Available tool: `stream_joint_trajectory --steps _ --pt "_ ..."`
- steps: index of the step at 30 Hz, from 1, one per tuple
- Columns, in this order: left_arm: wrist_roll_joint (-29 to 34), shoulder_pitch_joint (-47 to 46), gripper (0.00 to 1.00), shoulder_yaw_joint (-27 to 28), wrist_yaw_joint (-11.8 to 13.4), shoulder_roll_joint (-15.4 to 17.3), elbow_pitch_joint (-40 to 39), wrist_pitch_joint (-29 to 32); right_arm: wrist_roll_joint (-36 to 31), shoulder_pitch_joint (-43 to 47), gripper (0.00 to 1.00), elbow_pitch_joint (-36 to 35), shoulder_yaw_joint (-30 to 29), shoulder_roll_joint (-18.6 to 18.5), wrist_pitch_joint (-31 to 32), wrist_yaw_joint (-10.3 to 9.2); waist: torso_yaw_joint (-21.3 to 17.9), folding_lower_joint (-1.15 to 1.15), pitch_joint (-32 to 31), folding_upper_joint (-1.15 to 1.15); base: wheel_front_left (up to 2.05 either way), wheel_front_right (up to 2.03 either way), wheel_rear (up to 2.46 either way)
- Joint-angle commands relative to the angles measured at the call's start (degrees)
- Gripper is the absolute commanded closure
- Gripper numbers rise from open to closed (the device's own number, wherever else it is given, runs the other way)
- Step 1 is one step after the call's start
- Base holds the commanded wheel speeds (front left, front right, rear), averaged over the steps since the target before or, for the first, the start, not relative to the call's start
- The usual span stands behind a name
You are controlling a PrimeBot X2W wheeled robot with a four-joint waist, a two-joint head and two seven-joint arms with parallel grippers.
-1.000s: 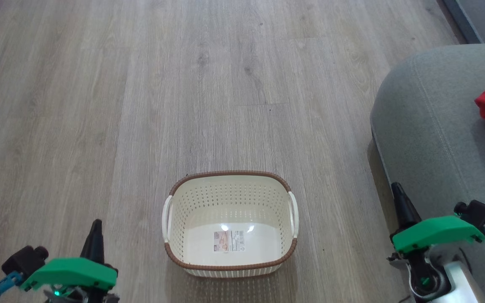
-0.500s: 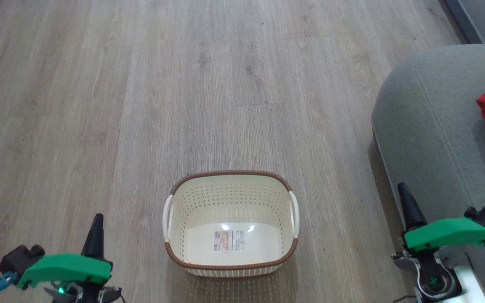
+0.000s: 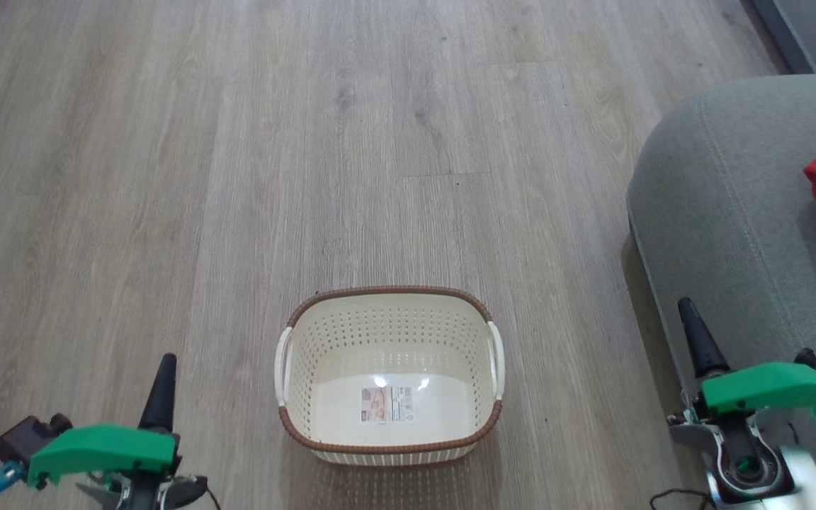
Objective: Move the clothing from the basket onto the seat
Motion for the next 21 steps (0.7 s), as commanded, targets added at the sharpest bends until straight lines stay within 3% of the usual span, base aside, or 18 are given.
stream_joint_trajectory --steps 1,21 --pt "-2.16 -3.21 1.00 0.98 -0.55 0.73 -2.49 0.57 2.09 -0.65 1.00 -2.72 0.34 0.18 0.57 0.00 0.03 0.00 0.01 0.00 0.00 0.00 0.00" --pt "-15.02 -3.63 1.00 1.12 -1.10 0.84 -4.02 3.70 13.96 0.32 1.00 -5.72 -1.58 0.57 3.73 -0.01 0.31 0.00 0.14 0.00 0.00 0.00 0.00"
